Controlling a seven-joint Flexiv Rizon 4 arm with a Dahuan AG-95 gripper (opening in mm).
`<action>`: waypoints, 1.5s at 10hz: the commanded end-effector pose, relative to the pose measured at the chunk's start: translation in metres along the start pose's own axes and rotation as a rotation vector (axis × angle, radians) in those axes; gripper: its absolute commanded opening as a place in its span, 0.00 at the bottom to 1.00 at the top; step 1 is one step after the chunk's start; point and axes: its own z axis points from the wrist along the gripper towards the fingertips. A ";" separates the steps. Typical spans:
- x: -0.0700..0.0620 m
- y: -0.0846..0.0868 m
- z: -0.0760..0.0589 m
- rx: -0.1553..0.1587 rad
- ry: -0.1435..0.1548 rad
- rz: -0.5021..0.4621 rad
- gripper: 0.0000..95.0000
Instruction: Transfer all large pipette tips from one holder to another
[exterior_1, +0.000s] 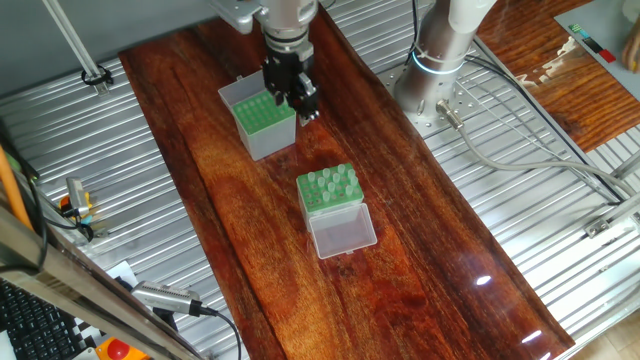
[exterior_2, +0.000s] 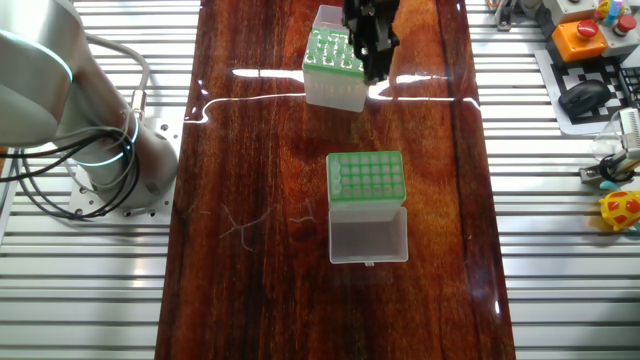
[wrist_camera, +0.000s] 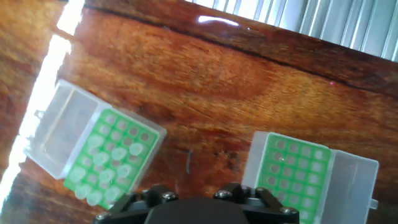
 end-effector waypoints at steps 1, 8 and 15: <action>-0.015 0.017 0.011 -0.040 -0.017 -0.001 0.00; -0.037 0.058 0.032 -0.034 -0.005 0.024 0.00; -0.048 0.110 0.072 -0.028 -0.012 0.071 0.20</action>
